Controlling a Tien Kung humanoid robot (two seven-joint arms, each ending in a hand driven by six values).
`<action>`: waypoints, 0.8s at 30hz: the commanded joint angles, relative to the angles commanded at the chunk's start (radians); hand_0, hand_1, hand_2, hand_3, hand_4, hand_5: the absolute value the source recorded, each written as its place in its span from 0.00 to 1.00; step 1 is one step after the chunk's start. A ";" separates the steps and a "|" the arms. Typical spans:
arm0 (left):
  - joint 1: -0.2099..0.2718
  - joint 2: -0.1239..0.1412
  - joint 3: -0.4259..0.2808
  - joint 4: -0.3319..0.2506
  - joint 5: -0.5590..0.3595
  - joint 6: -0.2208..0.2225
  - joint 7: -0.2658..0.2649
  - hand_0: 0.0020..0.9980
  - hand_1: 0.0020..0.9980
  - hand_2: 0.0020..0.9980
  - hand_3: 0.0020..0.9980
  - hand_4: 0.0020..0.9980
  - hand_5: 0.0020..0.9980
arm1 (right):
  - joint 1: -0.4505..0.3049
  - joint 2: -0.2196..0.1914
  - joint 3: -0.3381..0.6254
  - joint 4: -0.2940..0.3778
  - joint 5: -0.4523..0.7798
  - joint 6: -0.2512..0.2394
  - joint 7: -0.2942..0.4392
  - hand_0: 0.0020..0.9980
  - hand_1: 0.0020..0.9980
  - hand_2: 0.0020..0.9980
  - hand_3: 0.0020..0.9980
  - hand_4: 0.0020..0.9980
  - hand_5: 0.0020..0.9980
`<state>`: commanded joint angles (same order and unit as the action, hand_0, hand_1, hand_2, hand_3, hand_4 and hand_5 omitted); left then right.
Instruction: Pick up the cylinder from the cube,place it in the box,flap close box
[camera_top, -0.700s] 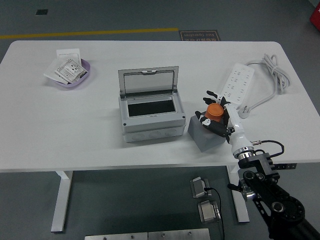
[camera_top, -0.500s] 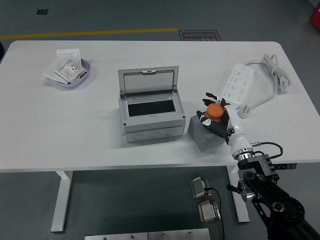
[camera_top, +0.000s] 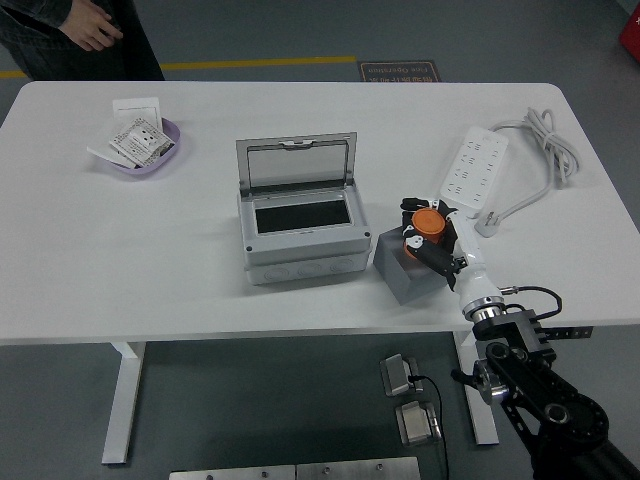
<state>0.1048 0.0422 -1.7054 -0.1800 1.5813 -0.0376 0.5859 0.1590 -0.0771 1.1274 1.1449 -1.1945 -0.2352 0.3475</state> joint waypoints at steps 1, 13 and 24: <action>0.000 0.000 0.002 0.000 -0.002 0.001 -0.002 0.71 0.71 0.65 0.71 0.75 0.55 | 0.000 0.000 -0.001 0.001 -0.002 -0.002 -0.002 0.77 0.66 0.58 0.43 0.03 0.00; 0.000 -0.002 0.005 0.000 -0.005 0.010 -0.015 0.71 0.71 0.65 0.71 0.75 0.54 | 0.009 -0.010 -0.001 0.018 -0.018 -0.020 -0.016 0.69 0.55 0.45 0.28 0.05 0.00; 0.001 -0.002 0.005 0.000 -0.005 0.013 -0.021 0.71 0.71 0.65 0.71 0.75 0.54 | 0.027 -0.026 0.015 0.026 -0.029 -0.024 -0.011 0.62 0.39 0.42 0.28 0.02 0.00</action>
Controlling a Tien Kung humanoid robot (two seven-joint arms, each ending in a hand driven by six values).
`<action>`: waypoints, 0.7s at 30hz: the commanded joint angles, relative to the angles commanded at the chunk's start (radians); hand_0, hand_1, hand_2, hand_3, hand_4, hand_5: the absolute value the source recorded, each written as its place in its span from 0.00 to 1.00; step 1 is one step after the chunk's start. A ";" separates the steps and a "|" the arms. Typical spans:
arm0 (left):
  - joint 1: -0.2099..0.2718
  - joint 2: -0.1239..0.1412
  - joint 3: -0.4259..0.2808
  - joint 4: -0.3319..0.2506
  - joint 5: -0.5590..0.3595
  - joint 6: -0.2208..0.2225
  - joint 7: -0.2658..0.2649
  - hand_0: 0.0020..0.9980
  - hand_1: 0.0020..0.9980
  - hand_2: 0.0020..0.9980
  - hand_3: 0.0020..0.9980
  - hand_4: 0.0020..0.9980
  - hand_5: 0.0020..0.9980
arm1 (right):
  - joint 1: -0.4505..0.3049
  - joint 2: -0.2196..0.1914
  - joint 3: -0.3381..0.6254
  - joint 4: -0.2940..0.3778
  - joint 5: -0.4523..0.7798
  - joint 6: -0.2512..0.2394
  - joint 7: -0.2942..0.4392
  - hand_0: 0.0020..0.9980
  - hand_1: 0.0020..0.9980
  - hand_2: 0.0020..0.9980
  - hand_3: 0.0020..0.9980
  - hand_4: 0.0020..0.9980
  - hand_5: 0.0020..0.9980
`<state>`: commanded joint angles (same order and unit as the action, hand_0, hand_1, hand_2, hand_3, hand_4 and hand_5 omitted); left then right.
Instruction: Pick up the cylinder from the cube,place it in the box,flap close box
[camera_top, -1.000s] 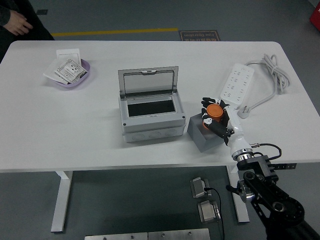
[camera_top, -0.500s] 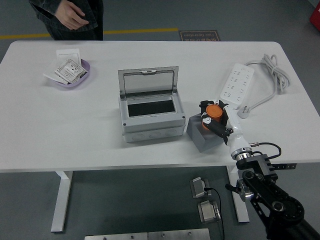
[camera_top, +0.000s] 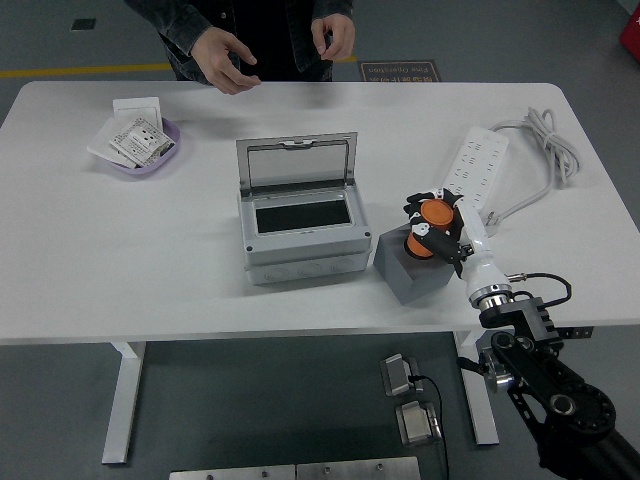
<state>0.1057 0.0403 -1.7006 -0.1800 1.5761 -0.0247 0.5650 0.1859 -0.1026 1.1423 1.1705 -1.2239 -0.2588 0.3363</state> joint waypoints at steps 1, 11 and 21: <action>0.000 0.000 0.000 0.000 0.000 0.000 0.000 0.71 0.71 0.65 0.70 0.75 0.54 | 0.002 -0.002 0.001 0.003 -0.003 -0.001 -0.001 0.51 0.22 0.39 0.27 0.00 0.00; 0.000 0.001 -0.004 0.000 0.004 0.000 0.000 0.71 0.71 0.64 0.70 0.75 0.54 | 0.041 -0.035 -0.006 0.073 -0.086 -0.041 -0.042 0.45 0.21 0.38 0.27 0.00 0.00; 0.001 0.004 -0.011 0.000 0.010 0.001 0.003 0.70 0.71 0.64 0.70 0.75 0.54 | 0.175 -0.061 -0.112 0.083 -0.266 -0.079 -0.117 0.31 0.18 0.37 0.27 0.00 0.00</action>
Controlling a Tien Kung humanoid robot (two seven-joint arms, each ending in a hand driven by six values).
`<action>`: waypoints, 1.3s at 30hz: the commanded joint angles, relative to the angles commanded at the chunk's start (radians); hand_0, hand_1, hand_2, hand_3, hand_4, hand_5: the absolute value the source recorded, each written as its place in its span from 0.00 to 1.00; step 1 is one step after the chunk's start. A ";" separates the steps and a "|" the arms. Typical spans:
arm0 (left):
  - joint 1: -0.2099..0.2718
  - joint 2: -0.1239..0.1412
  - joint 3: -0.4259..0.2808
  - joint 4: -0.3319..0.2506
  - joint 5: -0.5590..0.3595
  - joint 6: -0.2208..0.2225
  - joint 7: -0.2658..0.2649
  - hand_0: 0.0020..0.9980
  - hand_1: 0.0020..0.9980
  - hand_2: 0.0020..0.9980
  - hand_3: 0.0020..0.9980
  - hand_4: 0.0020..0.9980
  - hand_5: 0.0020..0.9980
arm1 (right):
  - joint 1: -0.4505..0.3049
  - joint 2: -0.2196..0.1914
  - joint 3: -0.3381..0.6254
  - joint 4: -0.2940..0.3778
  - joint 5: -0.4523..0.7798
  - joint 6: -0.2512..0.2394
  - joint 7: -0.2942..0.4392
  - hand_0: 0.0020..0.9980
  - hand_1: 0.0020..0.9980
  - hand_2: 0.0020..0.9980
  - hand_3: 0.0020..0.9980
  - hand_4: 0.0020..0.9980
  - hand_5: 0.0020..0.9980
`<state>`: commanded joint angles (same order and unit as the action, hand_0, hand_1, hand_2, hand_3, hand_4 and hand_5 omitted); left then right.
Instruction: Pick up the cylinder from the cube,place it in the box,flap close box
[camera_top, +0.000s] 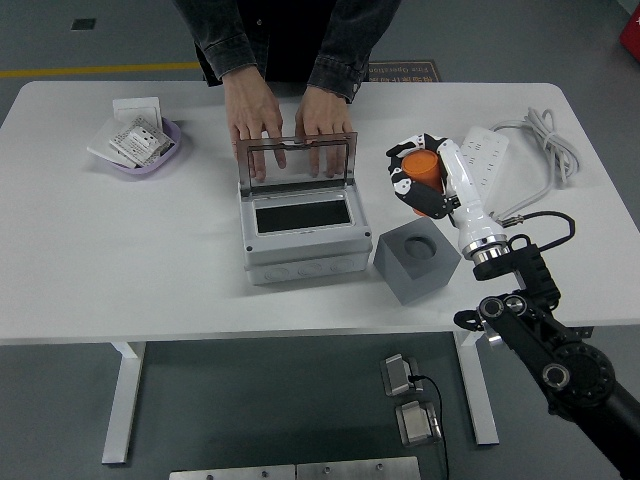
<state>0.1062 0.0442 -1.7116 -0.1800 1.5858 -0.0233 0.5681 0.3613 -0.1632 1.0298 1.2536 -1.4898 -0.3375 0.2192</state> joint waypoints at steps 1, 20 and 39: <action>0.000 0.000 -0.001 0.000 0.001 0.000 0.001 0.70 0.71 0.64 0.70 0.75 0.54 | 0.019 0.000 -0.020 -0.006 -0.022 0.000 -0.011 0.31 0.18 0.37 0.27 0.00 0.00; 0.000 0.012 -0.025 0.000 0.019 -0.006 0.024 0.70 0.70 0.64 0.70 0.75 0.54 | 0.358 0.090 -0.344 -0.245 -0.301 0.045 -0.156 0.17 0.13 0.37 0.27 0.00 0.00; -0.007 0.025 -0.037 0.000 0.033 -0.007 0.030 0.71 0.71 0.64 0.70 0.75 0.54 | 0.495 0.163 -0.554 -0.479 -0.316 0.098 -0.203 0.17 0.14 0.37 0.27 0.00 0.00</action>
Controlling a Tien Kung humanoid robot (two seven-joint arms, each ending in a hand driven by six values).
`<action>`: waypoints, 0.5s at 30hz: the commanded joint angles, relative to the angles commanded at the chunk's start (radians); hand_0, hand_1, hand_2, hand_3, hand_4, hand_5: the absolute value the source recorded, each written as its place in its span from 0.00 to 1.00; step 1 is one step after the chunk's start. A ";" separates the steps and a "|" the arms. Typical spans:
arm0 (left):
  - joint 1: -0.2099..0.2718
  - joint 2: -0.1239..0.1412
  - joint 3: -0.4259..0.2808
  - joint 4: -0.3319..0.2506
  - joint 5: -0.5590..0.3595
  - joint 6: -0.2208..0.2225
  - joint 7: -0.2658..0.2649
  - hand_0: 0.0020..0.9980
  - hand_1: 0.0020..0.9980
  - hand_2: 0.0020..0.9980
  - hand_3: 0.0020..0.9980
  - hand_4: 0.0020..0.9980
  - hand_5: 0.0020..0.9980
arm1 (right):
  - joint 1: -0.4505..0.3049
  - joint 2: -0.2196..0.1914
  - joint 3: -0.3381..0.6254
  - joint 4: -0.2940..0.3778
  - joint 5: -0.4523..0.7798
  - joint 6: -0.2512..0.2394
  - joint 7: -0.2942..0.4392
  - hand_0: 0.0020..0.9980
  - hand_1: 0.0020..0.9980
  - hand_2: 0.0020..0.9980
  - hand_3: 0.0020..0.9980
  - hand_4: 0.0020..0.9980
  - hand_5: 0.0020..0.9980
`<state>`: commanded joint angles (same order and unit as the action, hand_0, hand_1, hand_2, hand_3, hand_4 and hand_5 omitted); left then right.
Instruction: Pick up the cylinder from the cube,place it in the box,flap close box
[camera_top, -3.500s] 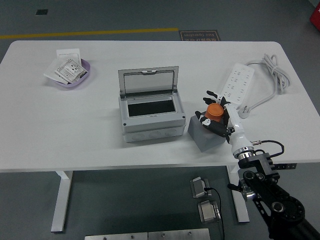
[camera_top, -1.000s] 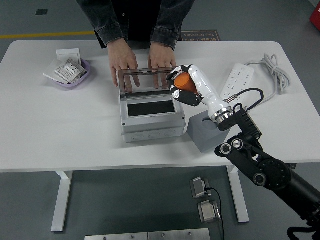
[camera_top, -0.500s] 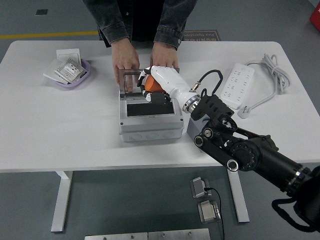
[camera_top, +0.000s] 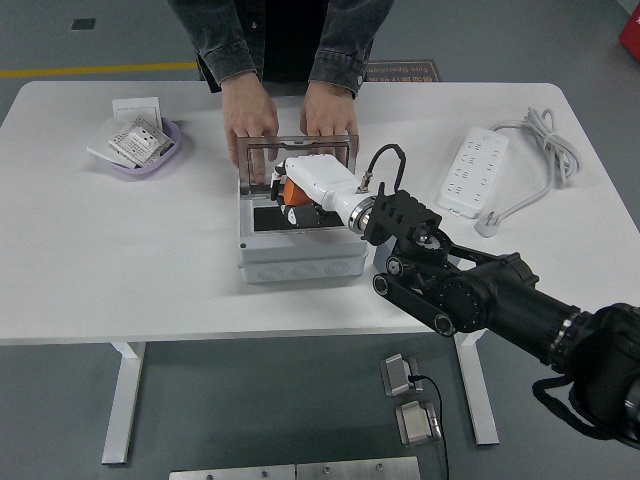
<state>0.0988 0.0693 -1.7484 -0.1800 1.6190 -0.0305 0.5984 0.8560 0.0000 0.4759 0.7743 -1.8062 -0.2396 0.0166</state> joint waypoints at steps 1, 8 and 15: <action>0.000 0.000 0.000 0.000 0.001 0.000 0.000 0.71 0.71 0.64 0.70 0.75 0.54 | 0.001 0.000 -0.002 -0.007 0.003 0.001 0.001 0.17 0.14 0.38 0.27 0.00 0.00; -0.003 0.000 -0.001 0.000 0.005 -0.001 -0.001 0.71 0.71 0.65 0.70 0.75 0.54 | -0.001 0.000 -0.002 -0.043 0.034 -0.022 0.037 0.17 0.15 0.39 0.31 0.04 0.00; -0.005 -0.001 -0.002 0.000 0.009 -0.001 -0.001 0.71 0.71 0.65 0.70 0.75 0.54 | -0.004 0.000 -0.004 -0.025 0.084 -0.039 0.070 0.21 0.25 0.49 0.57 0.39 0.02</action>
<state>0.0943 0.0686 -1.7506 -0.1800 1.6277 -0.0317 0.5976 0.8524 0.0000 0.4717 0.7493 -1.7223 -0.2787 0.0870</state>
